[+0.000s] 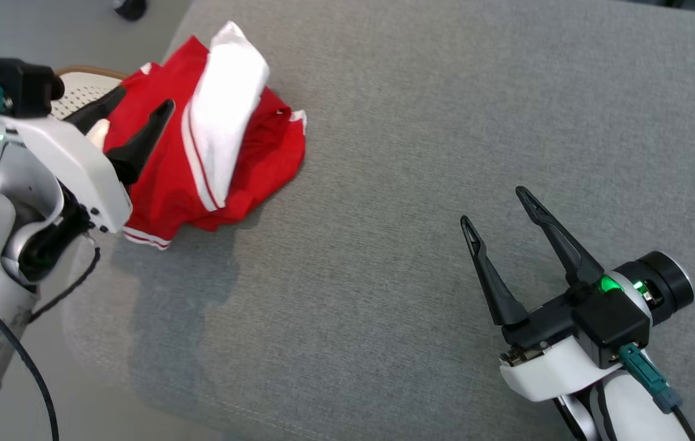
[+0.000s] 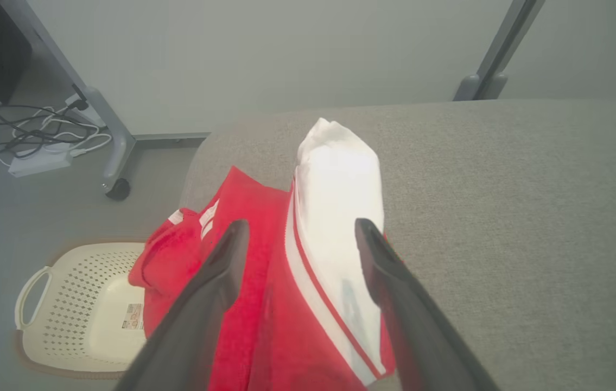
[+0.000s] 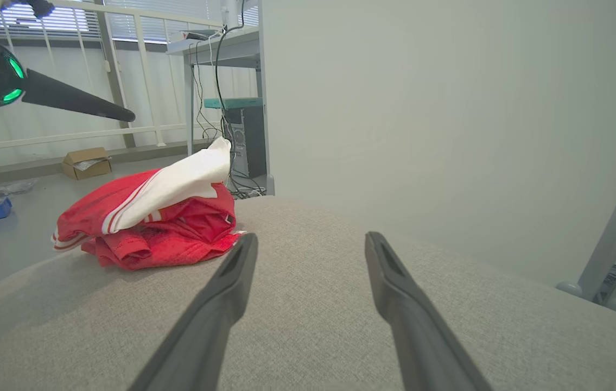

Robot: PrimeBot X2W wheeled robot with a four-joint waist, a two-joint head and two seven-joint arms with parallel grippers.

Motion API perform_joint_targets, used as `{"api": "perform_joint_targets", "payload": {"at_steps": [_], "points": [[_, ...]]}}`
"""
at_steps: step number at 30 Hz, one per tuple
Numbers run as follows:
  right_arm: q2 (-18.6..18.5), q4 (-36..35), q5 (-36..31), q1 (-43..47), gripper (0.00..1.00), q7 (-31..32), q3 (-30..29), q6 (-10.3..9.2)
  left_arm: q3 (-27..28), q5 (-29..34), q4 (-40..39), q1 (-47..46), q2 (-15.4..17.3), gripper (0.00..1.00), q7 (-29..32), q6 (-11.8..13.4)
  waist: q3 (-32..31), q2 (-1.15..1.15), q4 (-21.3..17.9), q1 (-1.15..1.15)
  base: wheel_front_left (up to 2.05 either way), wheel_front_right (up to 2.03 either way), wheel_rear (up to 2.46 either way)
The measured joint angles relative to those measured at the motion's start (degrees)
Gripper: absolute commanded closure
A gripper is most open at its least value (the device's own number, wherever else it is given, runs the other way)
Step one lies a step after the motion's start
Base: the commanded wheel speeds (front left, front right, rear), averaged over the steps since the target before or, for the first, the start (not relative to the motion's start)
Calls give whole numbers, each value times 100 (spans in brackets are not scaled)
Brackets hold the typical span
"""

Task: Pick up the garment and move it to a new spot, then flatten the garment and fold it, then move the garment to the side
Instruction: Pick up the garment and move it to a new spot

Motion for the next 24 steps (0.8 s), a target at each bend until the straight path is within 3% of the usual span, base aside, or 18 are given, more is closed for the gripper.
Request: {"api": "perform_joint_targets", "payload": {"at_steps": [4,10,24], "points": [[-32,-64,-3,-56,0,7,-1,0,-521,-532,183,-408,207,0,189,0,207,0,-186,0,0,0,0],[-52,-80,-10,-81,0,7,20,0,-1048,-709,733,-775,321,0,232,0,360,0,-373,0,0,0,0],[-46,-87,-54,-121,0,-1,77,0,-1750,-978,2203,-1419,-113,0,223,0,530,0,-611,0,0,0,0]]}}
